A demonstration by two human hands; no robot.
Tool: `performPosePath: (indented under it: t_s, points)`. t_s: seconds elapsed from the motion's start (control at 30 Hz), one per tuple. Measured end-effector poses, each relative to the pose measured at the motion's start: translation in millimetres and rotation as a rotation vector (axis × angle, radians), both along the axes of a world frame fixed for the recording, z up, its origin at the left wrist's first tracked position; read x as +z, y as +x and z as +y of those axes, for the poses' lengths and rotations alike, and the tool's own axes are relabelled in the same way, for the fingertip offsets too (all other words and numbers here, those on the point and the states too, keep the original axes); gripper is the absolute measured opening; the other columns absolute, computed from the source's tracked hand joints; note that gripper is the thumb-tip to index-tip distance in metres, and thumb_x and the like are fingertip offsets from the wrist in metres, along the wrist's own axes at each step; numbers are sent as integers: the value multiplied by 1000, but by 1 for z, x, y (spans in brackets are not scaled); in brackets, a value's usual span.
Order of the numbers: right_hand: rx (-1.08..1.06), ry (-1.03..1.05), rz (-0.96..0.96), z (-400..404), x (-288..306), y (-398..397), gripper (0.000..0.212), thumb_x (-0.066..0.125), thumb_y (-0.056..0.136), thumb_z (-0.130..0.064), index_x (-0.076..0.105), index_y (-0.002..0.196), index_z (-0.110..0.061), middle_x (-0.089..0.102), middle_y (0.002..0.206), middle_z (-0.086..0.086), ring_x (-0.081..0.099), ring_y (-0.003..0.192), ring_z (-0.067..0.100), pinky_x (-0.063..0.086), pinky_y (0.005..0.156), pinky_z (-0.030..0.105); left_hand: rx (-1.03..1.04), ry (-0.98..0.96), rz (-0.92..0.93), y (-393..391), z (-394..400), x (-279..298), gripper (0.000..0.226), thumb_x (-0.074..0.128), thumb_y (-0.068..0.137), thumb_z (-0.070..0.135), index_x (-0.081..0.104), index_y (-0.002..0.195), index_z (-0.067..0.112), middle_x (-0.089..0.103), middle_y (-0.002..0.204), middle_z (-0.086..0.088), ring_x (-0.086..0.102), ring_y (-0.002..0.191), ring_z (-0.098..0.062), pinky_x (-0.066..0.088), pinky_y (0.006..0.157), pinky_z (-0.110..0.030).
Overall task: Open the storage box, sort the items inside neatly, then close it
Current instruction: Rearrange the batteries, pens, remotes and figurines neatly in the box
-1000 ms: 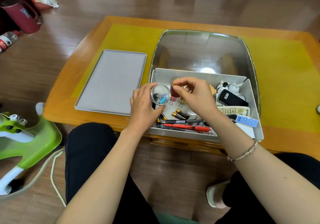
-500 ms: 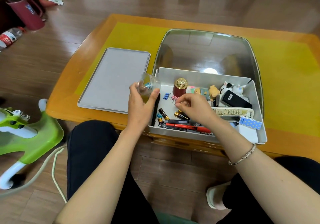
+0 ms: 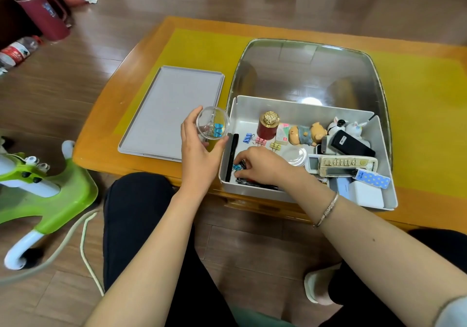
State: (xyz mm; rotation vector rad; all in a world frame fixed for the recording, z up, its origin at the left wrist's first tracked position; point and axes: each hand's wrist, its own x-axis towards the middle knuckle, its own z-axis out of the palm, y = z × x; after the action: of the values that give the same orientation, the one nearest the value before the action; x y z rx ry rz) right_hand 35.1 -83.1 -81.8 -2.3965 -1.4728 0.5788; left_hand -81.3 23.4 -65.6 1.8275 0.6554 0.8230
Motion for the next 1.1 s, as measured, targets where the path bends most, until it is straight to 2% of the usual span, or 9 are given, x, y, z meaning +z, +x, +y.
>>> performPosePath:
  t_s: [0.13,0.27,0.37,0.47,0.6,0.73,0.83,0.9,1.1]
  points:
    - [-37,48,-49,3,1,4,12,70,82,-28,69,90,-18,50,67,-14,53,70,14,34,53,23,-34,-30,5,2,-6,2,74,76,80,10,34,140,24,39,141,3,45,119,2,53,91,-25]
    - [-246,203,-112,-5,16,21,11,57,87,-16,68,90,-14,59,84,0,57,78,17,44,68,28,-38,-37,9,3,-8,3,74,76,80,10,34,140,20,40,140,0,44,125,-9,53,93,-33]
    - [-329,251,283,-25,39,34,10,53,92,-11,59,85,-13,64,75,-5,61,67,7,48,64,26,-43,-40,9,4,-7,3,73,76,80,10,34,140,19,41,140,0,44,128,-16,53,93,-36]
    - [-245,-51,776,-45,53,31,14,42,99,-9,49,87,-11,72,81,8,70,72,17,57,60,29,-39,-50,12,7,-9,2,73,76,80,11,34,140,20,42,139,1,45,128,-14,53,93,-34]
    - [-166,-376,639,-52,47,18,14,42,99,-13,49,88,-15,65,88,4,66,85,18,57,71,27,-58,-47,1,10,-14,4,72,76,79,11,35,139,19,43,137,2,45,127,-13,54,92,-32]
    - [-322,-157,691,-50,45,15,16,39,100,-10,46,86,-14,63,89,7,67,91,22,59,71,29,-75,-44,6,10,-16,6,72,76,79,12,35,138,18,44,137,1,46,126,-14,53,94,-35]
    - [-389,48,436,-54,50,23,13,47,95,-10,52,83,-10,66,86,9,68,89,27,57,80,44,-79,-51,5,10,-15,5,72,76,79,11,36,138,17,45,136,0,47,126,-15,52,95,-37]
    - [-437,132,336,-58,54,29,10,54,88,-8,58,79,-7,69,83,12,69,82,28,56,80,44,-76,-52,11,11,-17,4,72,77,79,12,36,138,18,45,136,0,47,125,-14,51,97,-37]
    - [-498,172,323,-74,60,33,17,67,75,-1,56,63,-6,68,59,9,66,50,17,51,45,23,-72,-14,32,16,-21,0,71,78,78,17,38,137,18,47,134,1,47,125,-15,48,100,-40]
